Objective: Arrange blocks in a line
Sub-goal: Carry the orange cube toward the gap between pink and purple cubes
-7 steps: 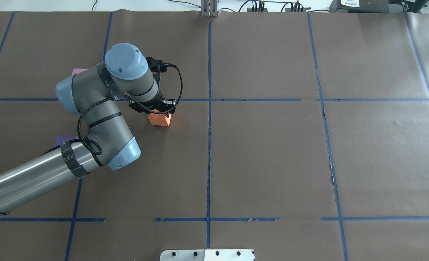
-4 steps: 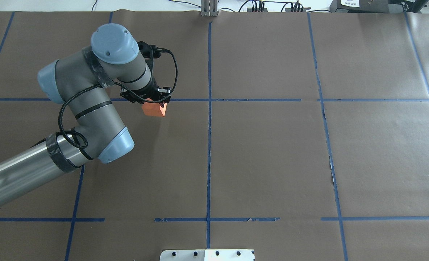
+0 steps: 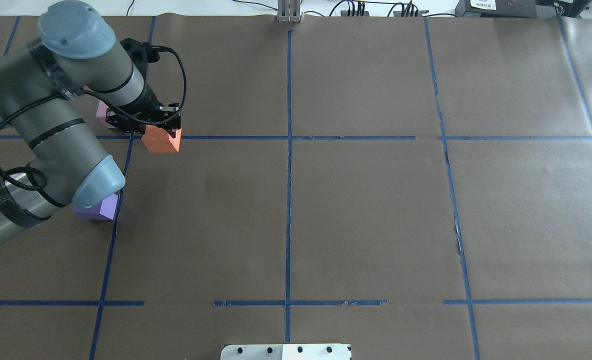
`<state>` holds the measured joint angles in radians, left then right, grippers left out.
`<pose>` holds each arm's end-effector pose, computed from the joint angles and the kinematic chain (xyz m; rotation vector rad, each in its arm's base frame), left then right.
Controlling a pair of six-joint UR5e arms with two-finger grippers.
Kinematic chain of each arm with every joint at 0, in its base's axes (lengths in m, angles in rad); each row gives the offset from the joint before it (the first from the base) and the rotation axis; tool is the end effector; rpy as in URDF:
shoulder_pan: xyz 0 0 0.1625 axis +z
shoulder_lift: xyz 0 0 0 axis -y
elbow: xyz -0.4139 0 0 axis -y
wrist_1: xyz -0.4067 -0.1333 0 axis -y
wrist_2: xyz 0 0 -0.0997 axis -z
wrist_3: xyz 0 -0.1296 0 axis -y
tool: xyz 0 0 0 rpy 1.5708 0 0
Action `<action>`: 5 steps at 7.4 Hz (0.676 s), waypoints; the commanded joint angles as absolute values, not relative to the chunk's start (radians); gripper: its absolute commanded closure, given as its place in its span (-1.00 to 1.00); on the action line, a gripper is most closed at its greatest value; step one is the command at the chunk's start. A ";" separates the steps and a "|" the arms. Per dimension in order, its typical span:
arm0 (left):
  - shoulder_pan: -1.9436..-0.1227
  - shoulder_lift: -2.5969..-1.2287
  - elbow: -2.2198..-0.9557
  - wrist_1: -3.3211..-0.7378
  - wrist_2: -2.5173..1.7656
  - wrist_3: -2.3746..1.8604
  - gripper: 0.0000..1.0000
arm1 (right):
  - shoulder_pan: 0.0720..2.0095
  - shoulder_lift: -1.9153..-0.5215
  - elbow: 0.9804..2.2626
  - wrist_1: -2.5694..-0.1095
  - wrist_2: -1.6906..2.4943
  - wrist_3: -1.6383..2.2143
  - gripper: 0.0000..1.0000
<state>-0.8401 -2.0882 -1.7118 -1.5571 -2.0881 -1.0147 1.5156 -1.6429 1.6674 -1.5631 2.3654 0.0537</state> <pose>0.3981 -0.5480 0.3035 0.0226 0.8029 -0.1019 0.0143 -0.4809 0.6529 -0.0128 -0.7950 -0.0142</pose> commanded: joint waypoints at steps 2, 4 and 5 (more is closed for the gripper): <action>-0.867 -1.945 -1.710 -1.658 -2.097 -1.014 1.00 | 1.514 -1.643 1.667 -1.563 2.365 0.054 -1.00; -0.868 -1.933 -1.692 -1.661 -2.097 -1.011 1.00 | 1.516 -1.643 1.667 -1.563 2.365 0.054 -1.00; -0.868 -1.930 -1.687 -1.661 -2.097 -0.990 1.00 | 1.516 -1.643 1.667 -1.563 2.365 0.054 -1.00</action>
<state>-0.8675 -1.9369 -1.6955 -1.6582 -2.0970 -1.0067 1.5149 -1.6429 1.6674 -1.5631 2.3654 0.0537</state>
